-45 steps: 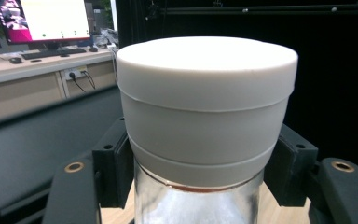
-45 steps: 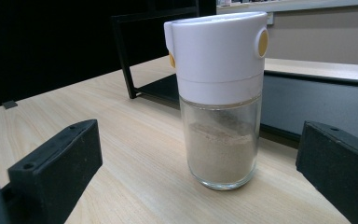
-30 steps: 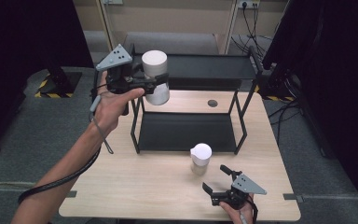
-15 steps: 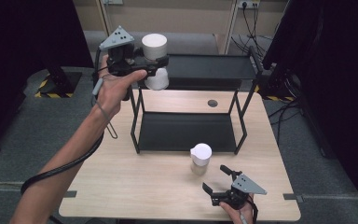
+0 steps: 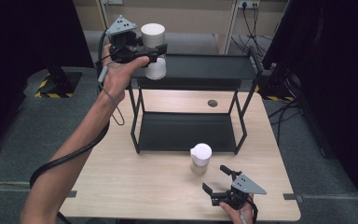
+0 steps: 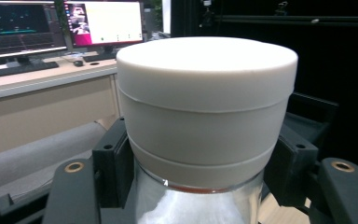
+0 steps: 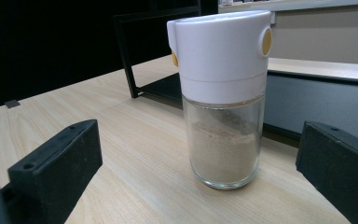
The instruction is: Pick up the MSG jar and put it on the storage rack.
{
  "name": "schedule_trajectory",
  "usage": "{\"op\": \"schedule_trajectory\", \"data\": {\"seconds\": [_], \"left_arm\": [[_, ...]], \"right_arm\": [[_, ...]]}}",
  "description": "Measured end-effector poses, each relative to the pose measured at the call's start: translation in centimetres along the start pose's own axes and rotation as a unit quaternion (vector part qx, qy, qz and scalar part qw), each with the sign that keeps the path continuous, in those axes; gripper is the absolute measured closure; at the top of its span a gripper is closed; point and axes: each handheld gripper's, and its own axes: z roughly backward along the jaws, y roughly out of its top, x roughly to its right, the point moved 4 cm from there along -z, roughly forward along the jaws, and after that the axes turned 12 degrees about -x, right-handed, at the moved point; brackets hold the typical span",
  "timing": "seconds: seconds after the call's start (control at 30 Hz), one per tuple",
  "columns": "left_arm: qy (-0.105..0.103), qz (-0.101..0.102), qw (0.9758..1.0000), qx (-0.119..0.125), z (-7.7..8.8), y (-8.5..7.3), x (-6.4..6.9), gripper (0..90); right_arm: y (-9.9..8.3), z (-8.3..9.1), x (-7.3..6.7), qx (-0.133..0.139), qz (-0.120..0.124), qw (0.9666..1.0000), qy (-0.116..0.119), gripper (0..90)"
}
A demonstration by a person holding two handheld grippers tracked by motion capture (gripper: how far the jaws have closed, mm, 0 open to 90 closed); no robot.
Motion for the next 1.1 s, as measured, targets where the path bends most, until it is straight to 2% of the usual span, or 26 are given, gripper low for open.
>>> {"op": "schedule_trajectory", "data": {"seconds": [0.27, 0.43, 0.7, 1.1], "left_arm": [[0.026, 0.012, 0.9996, -0.002, -1.4, 0.3, -0.4, 34.9], [0.031, 0.021, 0.9993, 0.004, -2.1, 0.2, -0.7, 34.9], [0.053, 0.018, 0.9984, 0.003, -3.2, 0.2, -0.6, 34.9], [0.065, 0.023, 0.9976, 0.000, -4.2, -0.4, -0.8, 34.9]], "right_arm": [[0.0, 0.1, 0.0, 0.000, -0.001, 1.0000, 0.001, 0.5], [0.0, 0.1, 0.1, 0.001, 0.000, 1.0000, 0.000, 0.5], [0.0, 0.1, 0.1, 0.001, -0.001, 1.0000, 0.000, 0.5], [0.0, 0.1, 0.1, 0.001, -0.002, 1.0000, 0.002, 0.5]]}}
